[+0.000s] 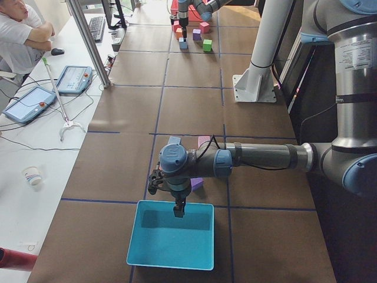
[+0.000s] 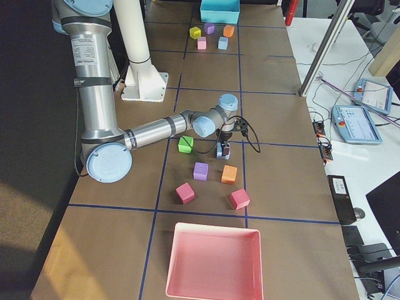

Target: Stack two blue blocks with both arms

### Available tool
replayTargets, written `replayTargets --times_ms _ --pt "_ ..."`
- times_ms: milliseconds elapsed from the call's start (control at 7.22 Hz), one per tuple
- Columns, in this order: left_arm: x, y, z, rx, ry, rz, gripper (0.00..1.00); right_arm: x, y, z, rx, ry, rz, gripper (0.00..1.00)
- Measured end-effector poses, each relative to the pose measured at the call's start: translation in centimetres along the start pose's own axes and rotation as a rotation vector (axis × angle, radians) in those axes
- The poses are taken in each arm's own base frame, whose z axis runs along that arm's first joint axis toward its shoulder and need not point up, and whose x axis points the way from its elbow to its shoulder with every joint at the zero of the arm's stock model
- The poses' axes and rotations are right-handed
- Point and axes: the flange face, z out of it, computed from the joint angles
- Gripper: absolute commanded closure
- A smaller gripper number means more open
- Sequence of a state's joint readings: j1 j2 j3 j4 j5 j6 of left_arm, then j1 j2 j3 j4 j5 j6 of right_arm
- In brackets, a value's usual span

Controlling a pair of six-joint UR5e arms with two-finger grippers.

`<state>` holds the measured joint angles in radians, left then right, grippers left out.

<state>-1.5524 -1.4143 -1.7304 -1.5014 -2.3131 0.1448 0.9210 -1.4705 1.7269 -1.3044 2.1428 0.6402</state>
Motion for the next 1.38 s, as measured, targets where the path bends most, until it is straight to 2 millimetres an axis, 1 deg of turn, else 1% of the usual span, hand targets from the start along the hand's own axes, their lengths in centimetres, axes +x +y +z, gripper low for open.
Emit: replayTargets --times_ms 277,415,692,831,969,1108,1246,1385 --pt "0.0 0.0 0.0 -0.001 0.0 -0.001 0.0 0.0 0.0 0.4 -0.005 0.003 0.0 0.0" --pt "0.0 0.0 0.0 -0.001 0.0 -0.002 0.0 -0.1 0.0 0.9 -0.014 0.006 -0.002 0.0" --pt "0.0 0.1 0.0 -0.003 0.0 -0.003 0.0 -0.6 -0.6 2.7 -0.034 0.022 -0.006 0.0" --pt "-0.1 0.1 0.1 -0.004 0.0 -0.004 0.0 -0.9 -0.9 3.6 -0.043 0.029 -0.007 0.14" --pt "-0.1 0.1 0.1 -0.005 0.001 -0.005 0.0 -1.0 -1.1 4.0 -0.046 0.034 -0.007 0.66" --pt "-0.1 0.1 0.1 -0.006 0.002 -0.006 0.0 -1.1 -1.1 4.0 -0.045 0.034 0.004 0.81" --pt "-0.1 0.1 0.1 -0.006 0.003 -0.006 0.0 -1.3 -1.2 3.8 -0.042 0.031 0.018 0.89" --pt "0.0 0.1 0.1 -0.006 0.005 -0.006 0.0 -2.0 -1.3 3.3 -0.033 0.022 0.018 0.89"
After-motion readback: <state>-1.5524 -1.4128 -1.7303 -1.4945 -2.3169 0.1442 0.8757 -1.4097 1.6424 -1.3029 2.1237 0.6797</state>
